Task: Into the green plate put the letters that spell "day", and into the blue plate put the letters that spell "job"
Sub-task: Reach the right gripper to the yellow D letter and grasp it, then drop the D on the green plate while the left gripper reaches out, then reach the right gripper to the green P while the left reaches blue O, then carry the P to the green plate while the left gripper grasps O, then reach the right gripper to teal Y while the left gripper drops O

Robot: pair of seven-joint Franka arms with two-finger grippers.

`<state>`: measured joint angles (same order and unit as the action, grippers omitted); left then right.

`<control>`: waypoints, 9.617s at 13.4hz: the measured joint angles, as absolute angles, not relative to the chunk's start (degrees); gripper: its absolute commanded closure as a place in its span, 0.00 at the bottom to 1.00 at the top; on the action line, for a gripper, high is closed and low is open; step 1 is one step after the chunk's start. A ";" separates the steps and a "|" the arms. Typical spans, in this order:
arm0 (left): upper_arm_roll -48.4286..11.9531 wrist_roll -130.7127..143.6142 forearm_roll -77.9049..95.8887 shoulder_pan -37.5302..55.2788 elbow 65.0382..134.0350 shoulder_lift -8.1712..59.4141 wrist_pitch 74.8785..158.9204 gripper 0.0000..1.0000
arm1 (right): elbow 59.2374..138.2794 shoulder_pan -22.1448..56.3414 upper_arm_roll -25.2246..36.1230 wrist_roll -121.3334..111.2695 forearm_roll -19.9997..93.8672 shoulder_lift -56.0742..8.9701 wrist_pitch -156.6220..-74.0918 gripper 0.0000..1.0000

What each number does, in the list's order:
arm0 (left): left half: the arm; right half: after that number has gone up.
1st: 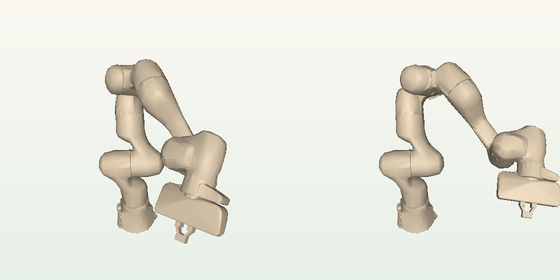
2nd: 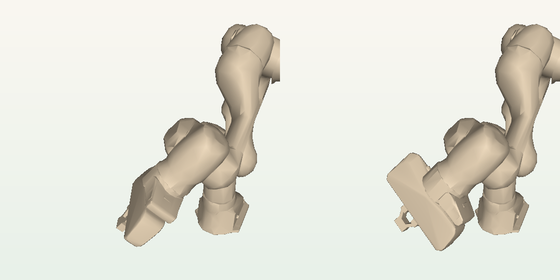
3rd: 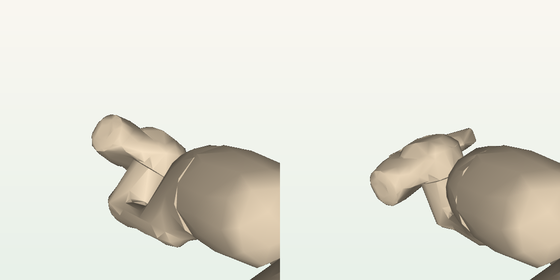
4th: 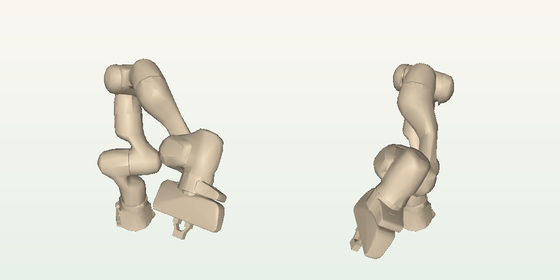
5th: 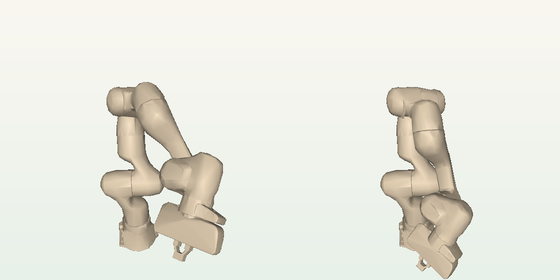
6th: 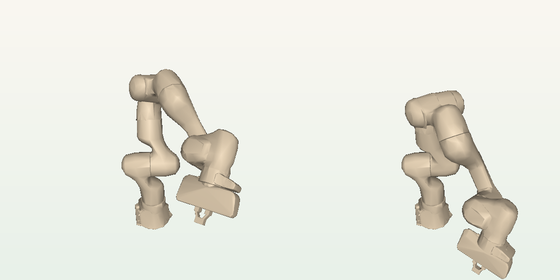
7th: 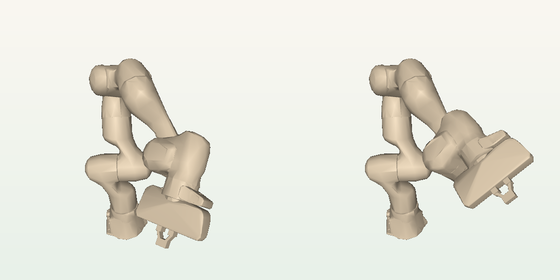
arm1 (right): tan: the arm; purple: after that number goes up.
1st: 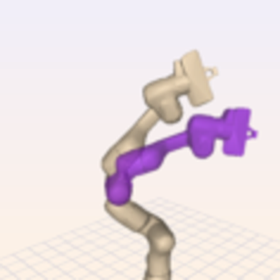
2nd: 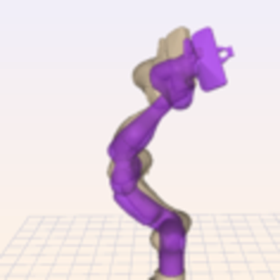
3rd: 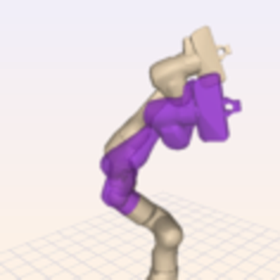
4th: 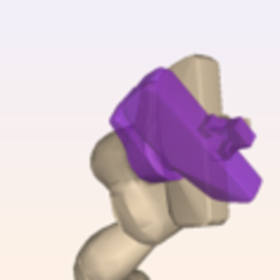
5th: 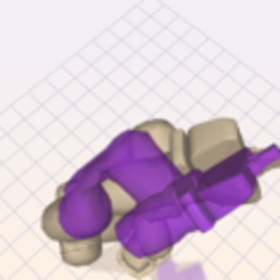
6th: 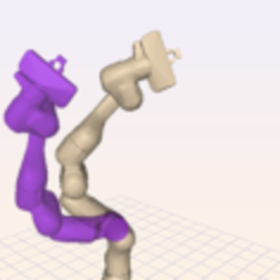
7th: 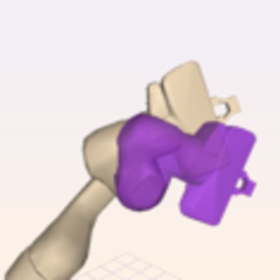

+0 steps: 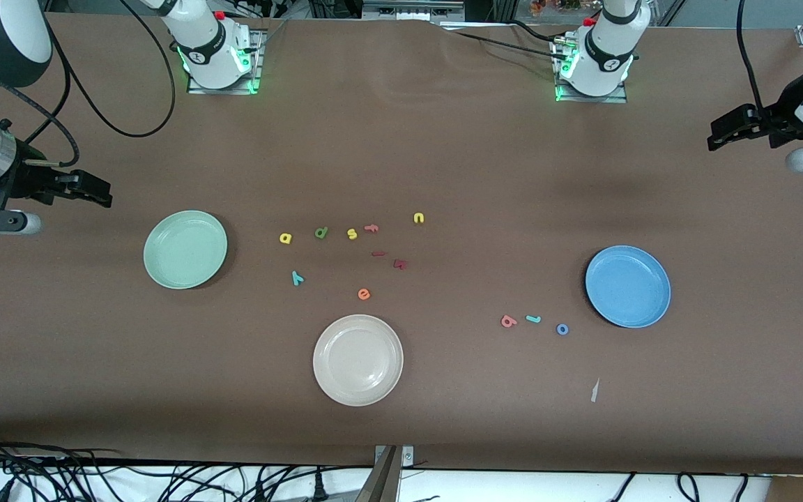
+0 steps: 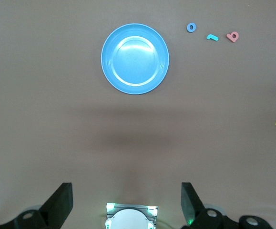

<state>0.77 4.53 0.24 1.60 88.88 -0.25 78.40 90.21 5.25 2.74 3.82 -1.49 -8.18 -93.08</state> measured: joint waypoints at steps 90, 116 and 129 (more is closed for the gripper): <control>0.89 4.36 3.06 13.11 89.20 42.01 137.55 0.07 | 115.92 26.56 -6.95 55.82 1.24 -29.96 -144.33 0.12; 4.01 3.08 3.06 14.71 91.12 46.31 142.48 0.28 | 110.36 26.09 11.17 24.80 1.17 -25.40 -125.43 1.00; 4.63 3.00 3.06 15.93 90.03 46.61 143.00 0.55 | 109.81 22.06 13.23 4.77 1.22 -25.36 -124.62 0.00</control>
<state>4.63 3.00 3.06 15.93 90.03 46.61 143.00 109.81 22.06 13.23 4.77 1.22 -25.36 -124.62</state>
